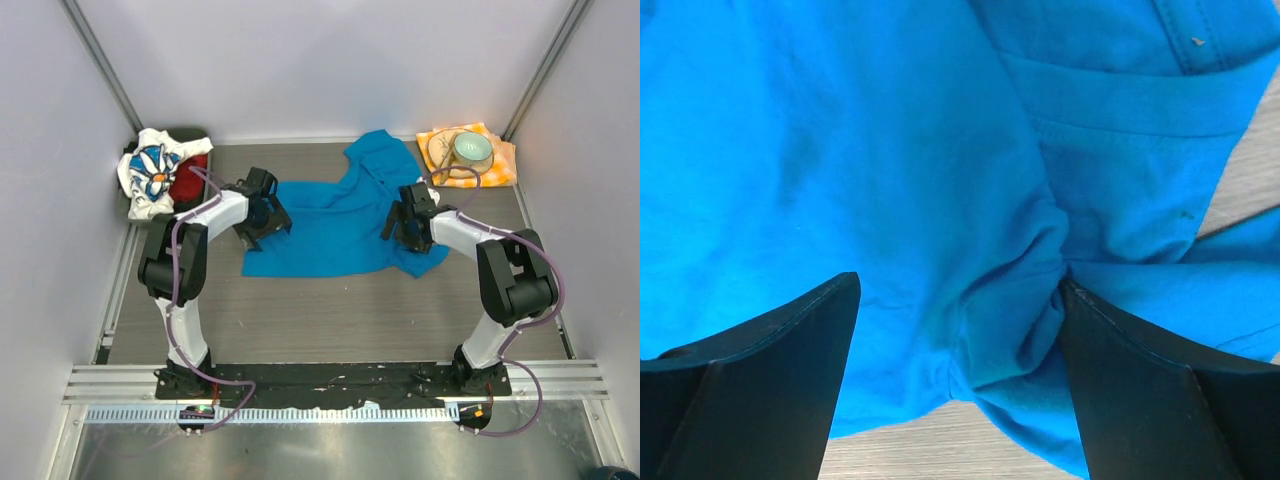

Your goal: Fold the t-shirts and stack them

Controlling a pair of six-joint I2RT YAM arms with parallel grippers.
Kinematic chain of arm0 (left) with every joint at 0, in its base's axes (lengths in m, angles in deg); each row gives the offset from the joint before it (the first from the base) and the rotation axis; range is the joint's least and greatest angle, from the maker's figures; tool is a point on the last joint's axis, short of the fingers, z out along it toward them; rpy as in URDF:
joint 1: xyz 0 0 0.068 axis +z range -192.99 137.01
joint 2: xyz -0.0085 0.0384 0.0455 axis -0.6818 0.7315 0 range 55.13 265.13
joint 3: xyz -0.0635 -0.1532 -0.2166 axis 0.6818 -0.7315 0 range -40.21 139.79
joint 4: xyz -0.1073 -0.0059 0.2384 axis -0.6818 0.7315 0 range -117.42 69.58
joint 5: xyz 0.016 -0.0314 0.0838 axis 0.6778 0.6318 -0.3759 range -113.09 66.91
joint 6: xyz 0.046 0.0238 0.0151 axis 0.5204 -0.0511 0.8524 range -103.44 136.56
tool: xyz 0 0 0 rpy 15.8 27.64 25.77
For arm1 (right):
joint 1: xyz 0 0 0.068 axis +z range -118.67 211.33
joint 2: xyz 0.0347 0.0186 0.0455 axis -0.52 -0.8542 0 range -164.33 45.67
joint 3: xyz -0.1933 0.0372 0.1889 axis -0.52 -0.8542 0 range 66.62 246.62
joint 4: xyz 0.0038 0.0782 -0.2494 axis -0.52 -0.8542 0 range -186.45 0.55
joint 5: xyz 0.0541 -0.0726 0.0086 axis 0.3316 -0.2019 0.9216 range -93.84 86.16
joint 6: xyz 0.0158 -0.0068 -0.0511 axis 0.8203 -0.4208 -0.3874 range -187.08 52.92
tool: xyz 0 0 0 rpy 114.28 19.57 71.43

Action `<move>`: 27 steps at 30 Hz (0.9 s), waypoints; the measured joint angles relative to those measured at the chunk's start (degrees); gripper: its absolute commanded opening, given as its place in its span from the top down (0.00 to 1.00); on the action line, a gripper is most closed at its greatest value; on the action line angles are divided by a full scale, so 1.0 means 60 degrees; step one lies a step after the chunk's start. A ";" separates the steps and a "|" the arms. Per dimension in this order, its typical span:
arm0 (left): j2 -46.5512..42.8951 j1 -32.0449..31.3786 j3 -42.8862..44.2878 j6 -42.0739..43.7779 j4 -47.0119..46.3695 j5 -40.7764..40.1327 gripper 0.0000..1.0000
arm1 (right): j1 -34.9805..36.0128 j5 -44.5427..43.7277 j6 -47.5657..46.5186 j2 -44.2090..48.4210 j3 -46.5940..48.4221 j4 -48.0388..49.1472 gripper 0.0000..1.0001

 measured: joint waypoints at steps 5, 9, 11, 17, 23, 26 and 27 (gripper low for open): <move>0.0361 -0.0033 0.0321 -0.0011 -0.0004 -0.0051 0.06 | 0.0007 -0.0004 0.0004 -0.0215 0.0102 0.0324 0.16; 0.0656 -0.0026 0.0758 0.0044 0.0157 -0.0157 0.06 | 0.0007 -0.0055 0.0015 -0.0401 0.0248 0.0448 0.16; 0.0852 0.0018 0.1056 0.0055 0.0237 -0.0193 0.06 | 0.0011 -0.0102 0.0051 -0.0659 0.0514 0.0568 0.16; 0.1464 0.0790 0.1989 0.0087 0.0382 0.0051 0.06 | 0.0062 -0.0182 0.0142 -0.1603 0.1639 0.0787 0.16; 0.1949 0.1727 0.2809 0.0350 0.0594 0.0022 0.05 | 0.0153 -0.0222 0.0142 -0.2087 0.2422 0.0568 0.13; 0.1876 0.1960 0.2809 0.0408 0.0834 0.0022 0.05 | 0.0266 -0.0404 0.0087 -0.2029 0.2488 0.0197 0.10; 0.1803 0.1978 0.2805 0.0437 0.0936 0.0033 0.05 | 0.0331 -0.0488 0.0058 -0.1963 0.2488 -0.0007 0.09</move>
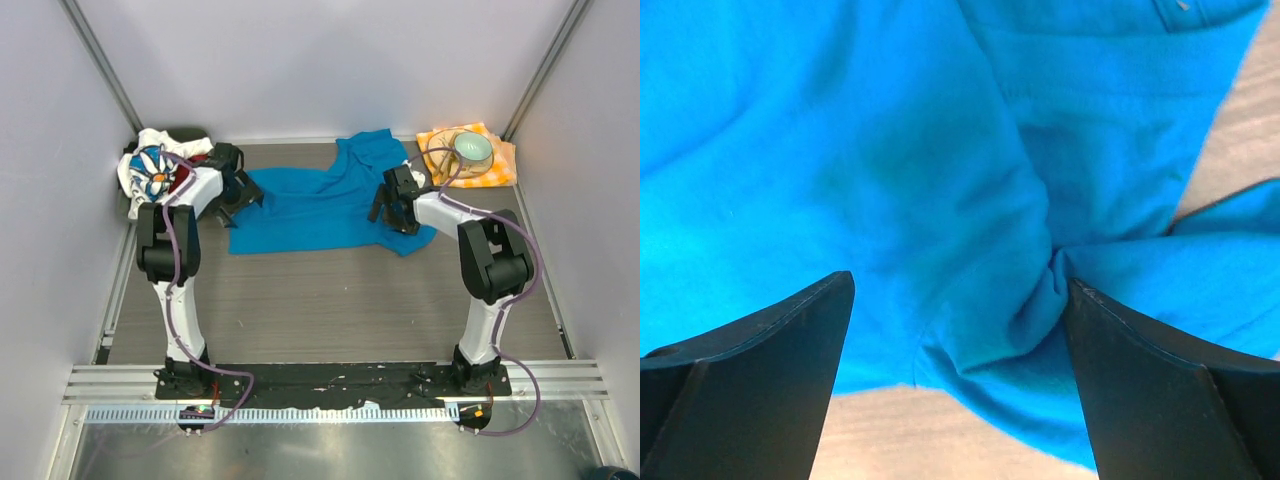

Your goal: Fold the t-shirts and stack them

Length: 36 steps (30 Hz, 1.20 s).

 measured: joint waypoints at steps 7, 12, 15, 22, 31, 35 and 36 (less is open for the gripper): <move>-0.1942 -0.0113 -0.0900 0.0117 0.0175 0.0106 0.05 | 0.0310 -0.1122 -0.0474 0.1920 -0.0386 -0.1308 0.06; -0.3395 -0.0157 -0.2106 0.0080 0.0266 -0.0124 0.07 | 0.0299 -0.2138 -0.0750 0.3202 -0.0856 -0.1745 0.05; -0.3683 -0.0157 -0.2881 0.0062 0.0375 -0.0423 0.07 | 0.0277 -0.2470 -0.0783 0.3355 -0.1231 -0.1938 0.05; -0.3614 -0.0157 -0.3759 0.0091 0.0652 -0.0947 0.12 | 0.0277 -0.2623 -0.0809 0.3563 -0.1942 -0.2379 0.05; -0.3027 -0.0149 -0.3759 0.0120 0.0237 -0.1133 0.35 | 0.0135 -0.2648 -0.0816 0.3952 -0.2273 -0.2375 0.05; -0.2641 -0.0127 -0.3759 0.0135 0.0076 -0.1155 0.35 | 0.0022 -0.2608 -0.0816 0.3967 -0.2404 -0.2368 0.05; -0.2550 -0.0113 -0.3759 0.0142 0.0040 -0.1158 0.35 | 0.0004 -0.2594 -0.0816 0.3971 -0.2426 -0.2371 0.05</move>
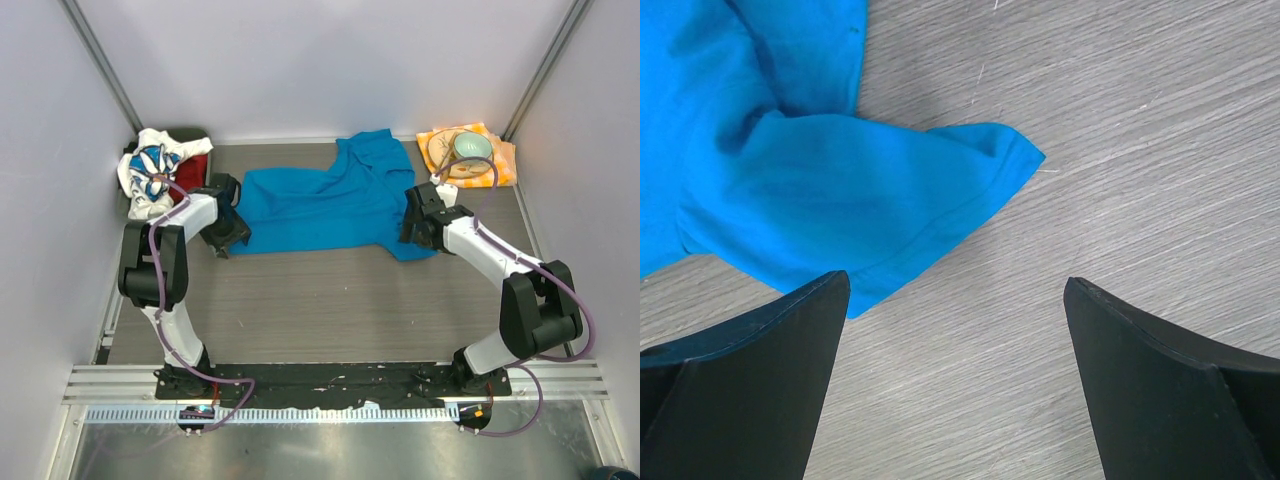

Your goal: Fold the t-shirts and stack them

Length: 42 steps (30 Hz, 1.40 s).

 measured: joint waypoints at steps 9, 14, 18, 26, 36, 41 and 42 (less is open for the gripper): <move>0.0342 0.0091 0.0106 0.0135 -0.0138 -0.0160 0.61 | -0.0040 0.0157 0.0000 0.0091 -0.0186 0.0087 0.05; 0.0444 0.0226 0.0208 0.0171 -0.0208 -0.0175 0.81 | -0.0066 0.0189 0.0000 0.0175 -0.0270 0.0142 0.05; 0.0484 0.0299 0.0248 0.0171 -0.0266 -0.0171 1.00 | -0.0157 0.0189 0.0004 0.0295 -0.0364 0.0178 0.05; 0.0474 0.0313 0.0262 0.0157 -0.0244 -0.0168 1.00 | -0.0976 0.0565 0.0131 0.0412 -0.0958 0.0506 0.07; 0.0466 0.0674 0.0510 0.0200 0.0138 -0.0164 1.00 | -0.1479 0.1198 0.0408 -0.0372 -0.1453 0.1246 0.11; 0.0463 0.0707 0.0532 0.0200 0.0160 -0.0135 1.00 | -0.1479 0.1548 0.0506 -0.0907 -0.1359 0.1690 0.13; 0.0466 0.0707 0.0532 0.0204 0.0160 -0.0127 1.00 | -0.1490 0.1617 0.0510 -0.0984 -0.1290 0.1756 0.13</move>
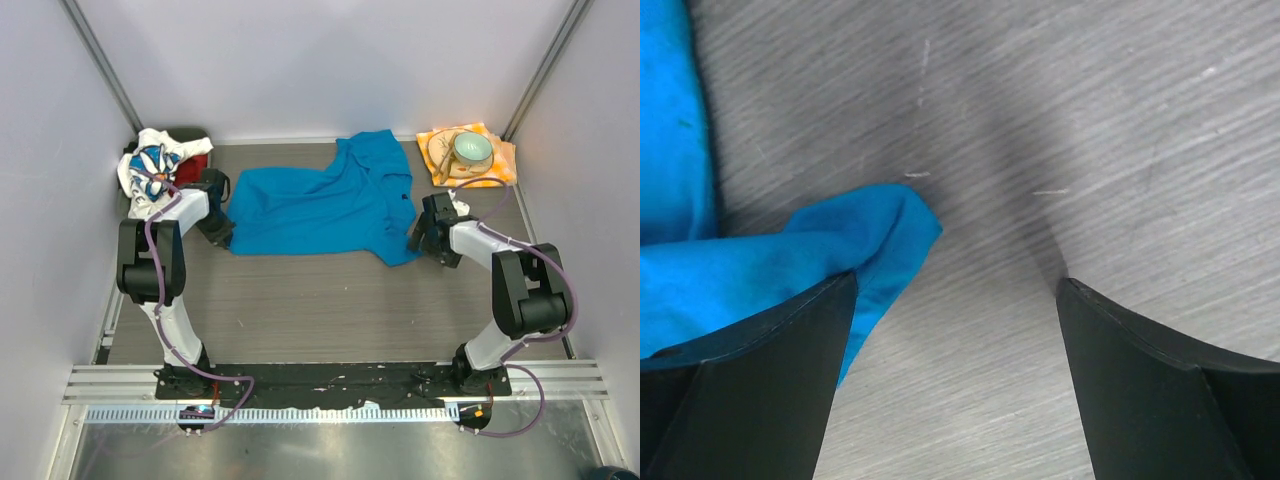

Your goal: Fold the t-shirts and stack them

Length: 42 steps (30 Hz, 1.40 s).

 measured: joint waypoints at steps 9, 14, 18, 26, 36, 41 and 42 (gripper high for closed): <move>0.0000 0.0000 0.0000 0.0007 0.0000 0.0036 1.00 | -0.0015 0.0372 -0.0098 -0.0503 0.0466 0.0313 0.47; 0.0000 0.0000 0.0000 0.0007 0.0004 0.0051 1.00 | -0.0018 0.0426 -0.0113 -0.0688 0.0572 0.0561 0.71; 0.0000 0.0000 0.0000 0.0011 0.0004 0.0051 1.00 | -0.0022 0.0510 -0.0044 -0.0794 0.0630 0.0765 0.99; -0.0259 0.0000 -0.0022 0.0029 0.0044 0.0036 1.00 | 0.0011 0.0499 0.0026 -0.0805 0.0670 0.0805 0.99; -0.1876 0.0000 0.0834 0.0135 0.0503 0.0226 1.00 | 0.0790 0.0630 -0.0324 0.0790 0.1971 -0.0036 0.99; -0.2929 0.0000 0.2313 0.0331 0.0539 0.0328 1.00 | 0.1286 0.1071 -0.1104 0.1745 0.4178 0.0157 0.99; -0.3180 0.0000 0.2586 0.0372 0.0532 0.0324 1.00 | 0.1406 0.1111 -0.1293 0.1923 0.4619 0.0175 0.99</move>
